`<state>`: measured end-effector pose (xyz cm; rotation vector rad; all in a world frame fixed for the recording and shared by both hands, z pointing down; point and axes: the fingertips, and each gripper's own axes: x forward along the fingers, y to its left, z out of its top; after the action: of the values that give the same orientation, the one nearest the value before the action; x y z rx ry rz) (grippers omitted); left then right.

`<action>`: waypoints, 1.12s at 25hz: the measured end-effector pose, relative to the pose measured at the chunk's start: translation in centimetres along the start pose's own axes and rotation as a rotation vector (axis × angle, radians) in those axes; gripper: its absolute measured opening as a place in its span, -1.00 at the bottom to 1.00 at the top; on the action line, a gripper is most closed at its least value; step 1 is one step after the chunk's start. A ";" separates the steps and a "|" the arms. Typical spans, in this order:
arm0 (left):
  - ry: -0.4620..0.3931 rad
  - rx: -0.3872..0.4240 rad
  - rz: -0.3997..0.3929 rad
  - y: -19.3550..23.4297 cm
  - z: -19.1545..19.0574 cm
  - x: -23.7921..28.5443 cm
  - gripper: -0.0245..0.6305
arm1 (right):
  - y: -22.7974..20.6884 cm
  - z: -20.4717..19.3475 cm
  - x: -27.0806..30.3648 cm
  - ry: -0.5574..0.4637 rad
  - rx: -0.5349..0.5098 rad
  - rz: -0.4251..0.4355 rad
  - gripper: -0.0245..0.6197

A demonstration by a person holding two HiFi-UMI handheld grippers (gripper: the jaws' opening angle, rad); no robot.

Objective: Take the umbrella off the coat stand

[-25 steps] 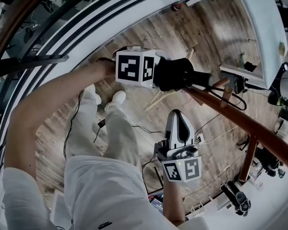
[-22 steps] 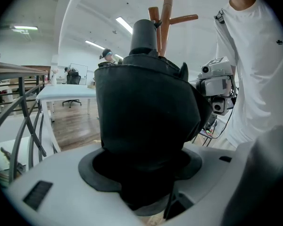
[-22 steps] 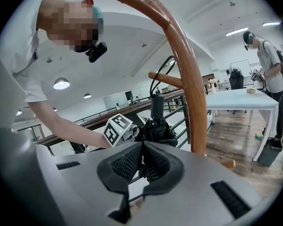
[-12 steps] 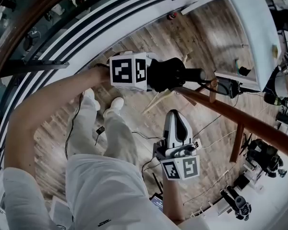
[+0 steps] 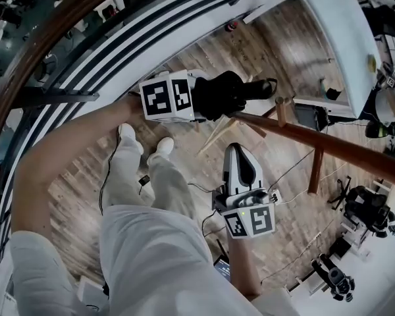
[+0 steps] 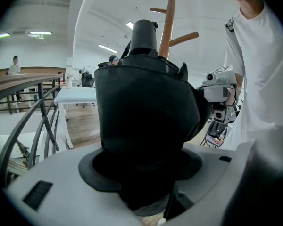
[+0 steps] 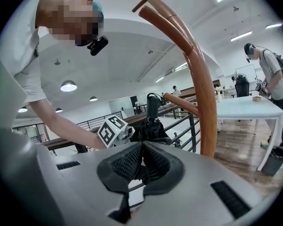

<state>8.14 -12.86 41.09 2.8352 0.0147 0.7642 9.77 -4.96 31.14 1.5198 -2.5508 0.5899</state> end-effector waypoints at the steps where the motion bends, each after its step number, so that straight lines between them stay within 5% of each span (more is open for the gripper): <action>1: 0.000 -0.003 0.003 -0.3 0.4 -0.3 -0.09 | 0.2 0.3 -0.2 -0.005 -0.003 0.004 -0.81; 12: -0.003 -0.036 0.081 -3.1 4.0 -4.2 -0.09 | 1.8 4.2 -2.0 -0.065 -0.039 0.019 -0.81; 28: -0.099 -0.107 0.304 -6.6 11.3 -10.1 -0.09 | 2.8 9.2 -6.5 -0.144 -0.100 0.051 -0.81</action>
<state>5.29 -9.22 25.18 2.8013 -0.4669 0.6568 11.48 -1.96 20.00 1.5193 -2.6870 0.3639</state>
